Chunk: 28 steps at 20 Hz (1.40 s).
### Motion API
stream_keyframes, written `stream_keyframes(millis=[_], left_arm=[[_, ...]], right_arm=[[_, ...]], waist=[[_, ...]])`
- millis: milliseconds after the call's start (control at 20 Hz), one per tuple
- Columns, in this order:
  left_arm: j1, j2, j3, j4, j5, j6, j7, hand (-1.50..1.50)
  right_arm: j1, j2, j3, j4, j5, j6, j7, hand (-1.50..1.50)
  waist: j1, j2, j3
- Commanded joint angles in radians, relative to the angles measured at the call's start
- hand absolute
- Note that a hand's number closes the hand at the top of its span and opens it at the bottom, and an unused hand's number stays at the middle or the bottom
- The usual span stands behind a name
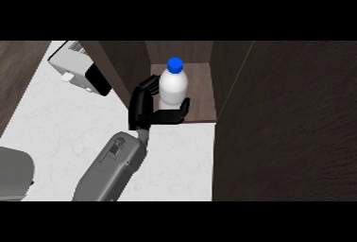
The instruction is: Pick up the bottled water, place it into the cabinet and close the cabinet
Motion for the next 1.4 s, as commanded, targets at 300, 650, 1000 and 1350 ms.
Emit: stream_keyframes(millis=[300, 650, 1000, 1350], left_arm=[[-0.173, 0.000, 0.039, 0.269, 0.066, 0.040, -0.018, 1.50], [-0.347, 0.000, 0.027, 0.445, 0.124, 0.102, -0.057, 1.50], [-0.467, 0.000, 0.090, 0.621, 0.114, 0.096, -0.133, 1.50], [-0.551, 0.000, 0.066, 0.752, 0.093, 0.140, -0.153, -1.50]], right_arm=[[0.051, 0.038, 0.030, -0.199, -0.093, -0.054, 0.074, -1.50], [-0.006, -0.013, 0.015, -0.137, -0.143, -0.054, 0.076, -1.50], [0.018, -0.029, -0.022, -0.111, -0.146, -0.009, 0.056, -1.50], [-0.024, -0.026, 0.017, -0.098, -0.123, -0.021, 0.052, -1.50]], waist=[[-0.010, 0.003, -0.001], [-0.030, 0.011, -0.001], [-0.034, 0.012, 0.000], [-0.041, 0.018, 0.000]])
